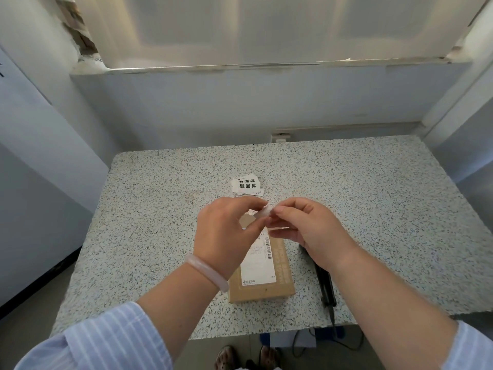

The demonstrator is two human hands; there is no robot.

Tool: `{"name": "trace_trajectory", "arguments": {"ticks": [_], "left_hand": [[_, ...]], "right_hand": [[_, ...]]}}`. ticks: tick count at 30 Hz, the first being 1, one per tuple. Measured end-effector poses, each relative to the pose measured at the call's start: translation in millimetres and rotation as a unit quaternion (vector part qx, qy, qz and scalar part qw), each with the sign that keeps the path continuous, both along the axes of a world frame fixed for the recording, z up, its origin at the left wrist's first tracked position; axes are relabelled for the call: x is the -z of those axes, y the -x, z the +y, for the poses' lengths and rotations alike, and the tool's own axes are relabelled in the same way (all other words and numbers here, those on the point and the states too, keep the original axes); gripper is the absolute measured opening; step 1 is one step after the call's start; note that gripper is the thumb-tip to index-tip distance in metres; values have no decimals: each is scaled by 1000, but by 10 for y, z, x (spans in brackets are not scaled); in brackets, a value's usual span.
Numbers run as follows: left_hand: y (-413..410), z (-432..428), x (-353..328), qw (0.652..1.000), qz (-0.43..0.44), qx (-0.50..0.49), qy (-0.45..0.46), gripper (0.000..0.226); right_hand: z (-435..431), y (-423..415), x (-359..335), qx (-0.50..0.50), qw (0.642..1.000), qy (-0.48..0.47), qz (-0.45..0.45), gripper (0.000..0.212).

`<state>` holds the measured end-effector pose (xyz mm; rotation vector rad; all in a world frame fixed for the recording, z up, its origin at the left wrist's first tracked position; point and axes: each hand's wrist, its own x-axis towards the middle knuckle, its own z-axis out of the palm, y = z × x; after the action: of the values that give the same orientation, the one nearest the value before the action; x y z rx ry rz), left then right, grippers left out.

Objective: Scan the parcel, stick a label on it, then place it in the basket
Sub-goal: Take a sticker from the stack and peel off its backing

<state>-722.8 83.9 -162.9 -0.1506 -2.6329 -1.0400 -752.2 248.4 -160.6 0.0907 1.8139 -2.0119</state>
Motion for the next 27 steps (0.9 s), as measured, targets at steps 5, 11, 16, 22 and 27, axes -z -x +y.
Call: {"name": "trace_trajectory", "arguments": {"ticks": [5,11,16,22,27], "left_hand": [[-2,-2,-16,998,37,-3,54,18],[-5,-12,1,999,15,-4,45,23],[-8,-15,-15,1000,-14,6,21,29],[4,-3,-69,996,-91,-4,-16,18],[26,-6,-89,994,-108,10,5,16]], "right_hand": [[-19,-24,-4,-8,998,-48,26,9],[-12,-27,-12,-12,998,-61,33,10],[0,-28,-19,-6,989,-122,77,5],[28,-51,-4,-50,947,-249,198,3],[-9,-39,-21,-74,899,-335,272,6]]}}
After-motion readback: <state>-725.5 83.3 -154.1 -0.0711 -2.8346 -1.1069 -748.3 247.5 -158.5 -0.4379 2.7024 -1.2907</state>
